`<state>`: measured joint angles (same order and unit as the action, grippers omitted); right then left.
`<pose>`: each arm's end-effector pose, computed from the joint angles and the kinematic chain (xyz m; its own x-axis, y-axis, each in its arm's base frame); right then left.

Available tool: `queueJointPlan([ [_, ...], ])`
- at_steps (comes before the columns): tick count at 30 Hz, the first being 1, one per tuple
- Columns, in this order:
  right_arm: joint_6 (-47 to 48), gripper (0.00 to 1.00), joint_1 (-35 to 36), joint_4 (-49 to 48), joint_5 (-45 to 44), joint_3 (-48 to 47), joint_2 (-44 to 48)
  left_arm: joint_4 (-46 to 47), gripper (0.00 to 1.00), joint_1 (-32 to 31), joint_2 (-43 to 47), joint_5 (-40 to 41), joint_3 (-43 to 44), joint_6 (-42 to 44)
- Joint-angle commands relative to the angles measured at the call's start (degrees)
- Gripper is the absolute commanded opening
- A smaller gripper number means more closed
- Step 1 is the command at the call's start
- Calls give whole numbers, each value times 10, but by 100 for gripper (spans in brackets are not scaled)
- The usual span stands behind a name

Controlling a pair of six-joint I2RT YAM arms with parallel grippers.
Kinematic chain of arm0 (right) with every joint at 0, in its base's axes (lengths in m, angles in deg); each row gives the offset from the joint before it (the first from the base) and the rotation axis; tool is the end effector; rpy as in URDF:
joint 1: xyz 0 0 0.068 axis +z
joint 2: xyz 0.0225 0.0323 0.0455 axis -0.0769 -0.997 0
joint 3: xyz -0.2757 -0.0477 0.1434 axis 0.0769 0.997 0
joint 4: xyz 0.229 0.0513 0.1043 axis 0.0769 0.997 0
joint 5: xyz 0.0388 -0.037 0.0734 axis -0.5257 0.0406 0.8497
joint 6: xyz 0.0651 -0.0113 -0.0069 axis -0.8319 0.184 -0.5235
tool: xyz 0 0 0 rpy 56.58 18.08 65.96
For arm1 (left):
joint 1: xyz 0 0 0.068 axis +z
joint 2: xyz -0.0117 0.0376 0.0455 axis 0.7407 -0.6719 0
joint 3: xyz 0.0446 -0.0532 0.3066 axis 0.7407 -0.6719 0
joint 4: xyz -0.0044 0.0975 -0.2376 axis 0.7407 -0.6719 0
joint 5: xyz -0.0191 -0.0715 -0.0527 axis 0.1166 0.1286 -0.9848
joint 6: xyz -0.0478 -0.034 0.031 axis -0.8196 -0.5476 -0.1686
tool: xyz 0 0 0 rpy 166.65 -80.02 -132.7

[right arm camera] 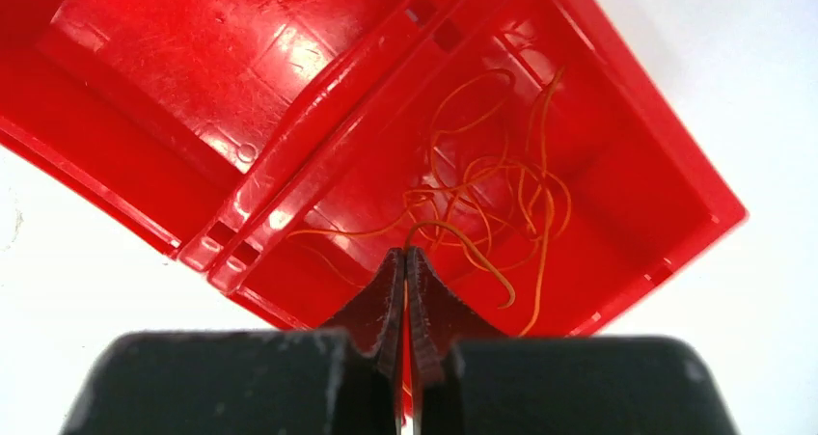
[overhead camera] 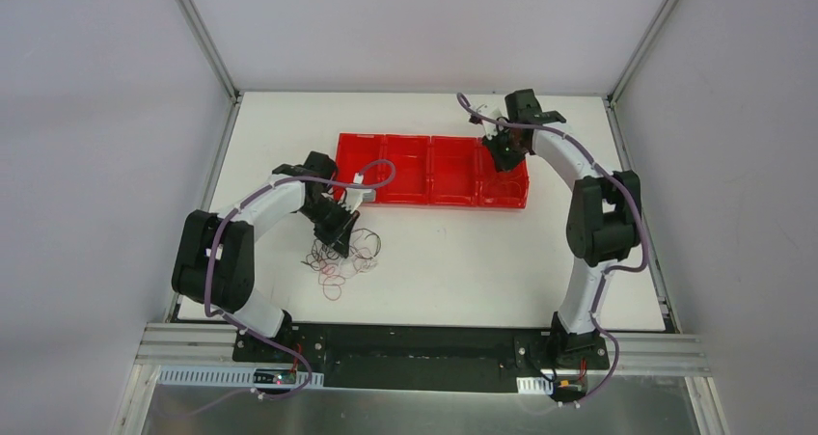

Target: Untangle the cables

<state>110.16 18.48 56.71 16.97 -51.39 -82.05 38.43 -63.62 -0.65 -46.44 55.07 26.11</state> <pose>0.4262 0.1164 0.2735 -0.3176 -0.8067 -0.4983 -0.8073 0.5058 -0.3042 0.2557 -0.1019 0.2230 -0.6893 0.5820 -0.4315 0.7237 0.5804 -0.3733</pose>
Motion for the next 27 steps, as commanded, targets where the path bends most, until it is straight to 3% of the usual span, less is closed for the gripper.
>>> queueJointPlan([
  [1,13,0,-4,4,41,-4,-17,-8,0,-5,-6,-19,16,-5],
  [11,-16,0,-3,9,32,-28,-63,-8,0,-6,-5,-21,15,-5],
  [27,-47,48,-4,20,20,-46,29,-6,0,-7,4,-28,16,-19],
])
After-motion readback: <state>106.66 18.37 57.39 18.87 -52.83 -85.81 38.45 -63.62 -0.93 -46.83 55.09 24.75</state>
